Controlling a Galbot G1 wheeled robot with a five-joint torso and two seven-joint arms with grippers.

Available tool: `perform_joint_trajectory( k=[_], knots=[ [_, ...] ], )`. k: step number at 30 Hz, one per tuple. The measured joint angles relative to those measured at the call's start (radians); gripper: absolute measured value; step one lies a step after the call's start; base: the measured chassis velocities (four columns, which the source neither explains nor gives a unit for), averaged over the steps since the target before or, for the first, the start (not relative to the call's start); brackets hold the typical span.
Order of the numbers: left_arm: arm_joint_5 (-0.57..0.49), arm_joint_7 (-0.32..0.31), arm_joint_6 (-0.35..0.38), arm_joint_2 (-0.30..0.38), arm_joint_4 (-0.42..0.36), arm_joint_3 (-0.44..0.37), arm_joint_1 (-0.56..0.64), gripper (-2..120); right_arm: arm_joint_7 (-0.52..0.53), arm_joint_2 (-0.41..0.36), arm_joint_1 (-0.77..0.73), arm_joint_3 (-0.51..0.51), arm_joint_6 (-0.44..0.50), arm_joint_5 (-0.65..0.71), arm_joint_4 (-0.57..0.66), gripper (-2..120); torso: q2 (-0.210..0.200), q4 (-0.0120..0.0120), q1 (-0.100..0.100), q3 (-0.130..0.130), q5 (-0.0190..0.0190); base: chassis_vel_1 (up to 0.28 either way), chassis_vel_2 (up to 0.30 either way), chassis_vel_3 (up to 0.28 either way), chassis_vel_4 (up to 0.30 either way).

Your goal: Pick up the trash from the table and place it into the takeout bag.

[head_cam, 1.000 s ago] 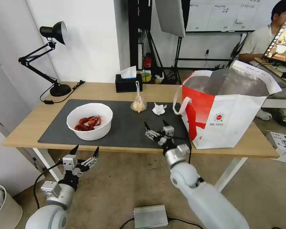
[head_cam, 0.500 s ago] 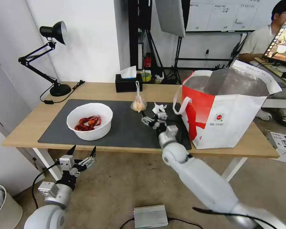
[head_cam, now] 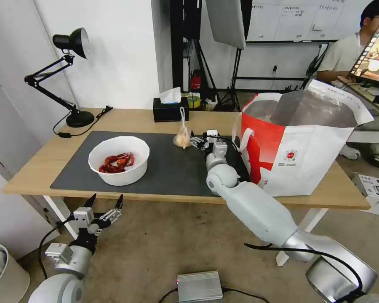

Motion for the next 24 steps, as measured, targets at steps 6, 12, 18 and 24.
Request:
perform_joint_trajectory(
  k=[6, 12, 18, 24],
  knots=[
    [-0.001, 0.003, -0.001, -0.005, 0.006, 0.002, -0.002, 100, 0.078, 0.041, 0.031, 0.009, -0.082, 0.054, -0.043, 100, 0.000, 0.0001, 0.000, 0.000, 0.0000, 0.000, 0.000, 0.000, 0.000],
    [-0.001, 0.003, -0.004, -0.007, 0.013, 0.003, 0.000, 100, 0.131, 0.062, 0.058, 0.012, -0.155, 0.092, -0.075, 100, 0.000, 0.0001, 0.000, 0.000, 0.0000, 0.000, 0.000, 0.000, 0.000],
    [0.002, 0.004, -0.006, -0.012, 0.014, 0.011, 0.000, 100, 0.135, 0.075, 0.106, 0.001, -0.197, 0.136, -0.132, 100, 0.000, -0.0001, 0.000, 0.000, 0.0000, 0.000, 0.000, 0.000, 0.000],
    [0.007, 0.005, -0.006, -0.015, 0.019, 0.021, -0.004, 100, 0.104, 0.090, 0.125, 0.003, -0.212, 0.165, -0.177, 100, 0.000, -0.0001, 0.000, 0.000, 0.0000, 0.000, 0.000, 0.000, 0.000]
  ],
)
